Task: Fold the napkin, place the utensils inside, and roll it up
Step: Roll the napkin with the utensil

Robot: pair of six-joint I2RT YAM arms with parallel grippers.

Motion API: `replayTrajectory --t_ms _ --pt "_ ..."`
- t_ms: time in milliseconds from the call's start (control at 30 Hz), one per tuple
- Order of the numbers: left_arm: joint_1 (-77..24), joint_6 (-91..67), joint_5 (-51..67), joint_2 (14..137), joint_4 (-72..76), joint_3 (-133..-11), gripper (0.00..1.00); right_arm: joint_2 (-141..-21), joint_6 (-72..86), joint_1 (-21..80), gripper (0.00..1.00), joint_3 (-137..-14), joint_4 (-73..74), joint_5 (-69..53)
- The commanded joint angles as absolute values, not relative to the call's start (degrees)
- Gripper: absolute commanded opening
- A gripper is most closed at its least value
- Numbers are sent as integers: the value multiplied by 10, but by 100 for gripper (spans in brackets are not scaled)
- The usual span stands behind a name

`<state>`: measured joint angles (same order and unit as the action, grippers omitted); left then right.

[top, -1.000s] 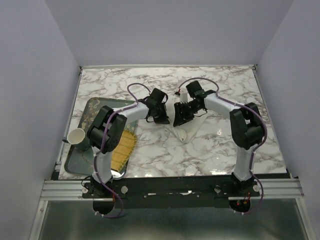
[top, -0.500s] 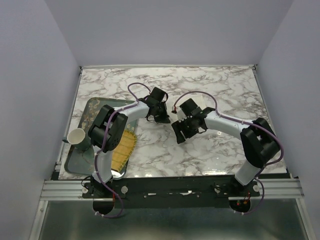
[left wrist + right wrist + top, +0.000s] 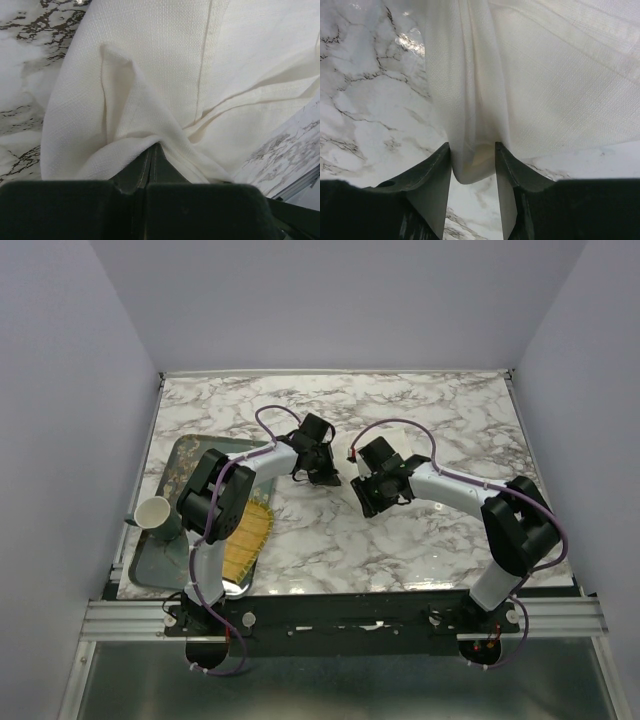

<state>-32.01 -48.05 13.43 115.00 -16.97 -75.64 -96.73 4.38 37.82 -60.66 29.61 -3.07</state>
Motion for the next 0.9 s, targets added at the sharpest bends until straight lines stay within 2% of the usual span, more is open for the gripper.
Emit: replayTrajectory --t_ms 0,167,233,300,467,700,867 --pt "-311 -457 81 1204 -228 -733 0 -950 45 373 49 -622 288 -20" --pt "-309 -456 86 1209 -229 -739 0 -941 45 365 49 -622 287 -34" --pt "-310 -456 86 1211 -229 -739 0 -944 45 358 41 -623 287 -37" --pt "-310 -456 87 1212 -230 -740 0 -954 41 350 25 -619 285 -44" --pt "-309 -454 87 1215 -236 -746 0 -993 36 331 18 -617 270 -44" --pt "-304 -454 92 1223 -242 -757 0 -1032 60 318 19 -650 308 -42" --pt "-304 -454 98 1224 -241 -759 0 -975 38 320 42 -654 314 -40"
